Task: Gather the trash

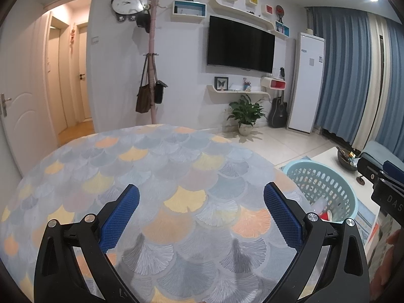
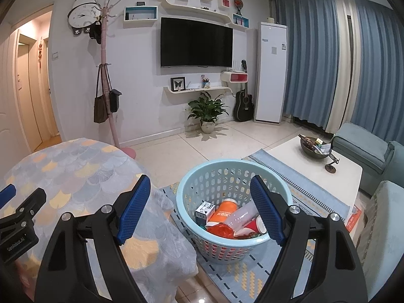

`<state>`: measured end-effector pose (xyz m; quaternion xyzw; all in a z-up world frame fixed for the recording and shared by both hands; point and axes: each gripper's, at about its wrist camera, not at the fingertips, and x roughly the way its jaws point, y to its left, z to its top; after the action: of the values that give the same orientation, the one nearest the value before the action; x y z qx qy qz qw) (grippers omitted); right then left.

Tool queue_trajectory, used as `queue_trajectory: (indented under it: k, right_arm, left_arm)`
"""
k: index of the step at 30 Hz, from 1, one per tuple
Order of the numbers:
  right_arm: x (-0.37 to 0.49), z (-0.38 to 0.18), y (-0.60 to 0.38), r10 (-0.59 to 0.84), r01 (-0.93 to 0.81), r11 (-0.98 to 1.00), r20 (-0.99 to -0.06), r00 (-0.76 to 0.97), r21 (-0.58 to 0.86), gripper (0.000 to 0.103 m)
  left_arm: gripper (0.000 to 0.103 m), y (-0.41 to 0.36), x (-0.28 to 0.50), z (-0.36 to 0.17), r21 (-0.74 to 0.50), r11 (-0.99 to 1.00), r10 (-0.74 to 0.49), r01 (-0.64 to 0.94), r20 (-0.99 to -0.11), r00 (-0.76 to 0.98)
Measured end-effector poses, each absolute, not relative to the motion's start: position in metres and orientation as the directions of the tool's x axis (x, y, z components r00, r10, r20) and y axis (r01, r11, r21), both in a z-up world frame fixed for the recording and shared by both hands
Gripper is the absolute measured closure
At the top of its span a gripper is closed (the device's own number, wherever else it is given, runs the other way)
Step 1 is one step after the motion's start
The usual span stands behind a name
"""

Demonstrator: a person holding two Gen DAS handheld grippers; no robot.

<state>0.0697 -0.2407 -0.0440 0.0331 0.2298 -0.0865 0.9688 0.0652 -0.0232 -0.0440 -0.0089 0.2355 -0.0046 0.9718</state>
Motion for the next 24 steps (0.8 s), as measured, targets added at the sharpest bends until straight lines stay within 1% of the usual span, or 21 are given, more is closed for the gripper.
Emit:
queue_trajectory:
  k: [24]
  right_arm:
    - [0.0709,-0.0466,-0.2394,-0.147,0.18,0.983,-0.457,0.877,0.029,0.026]
  left_arm:
    - [0.007,-0.0223,0.0656,-0.0439,-0.014,1.0,-0.01,0.004,-0.462,0.887]
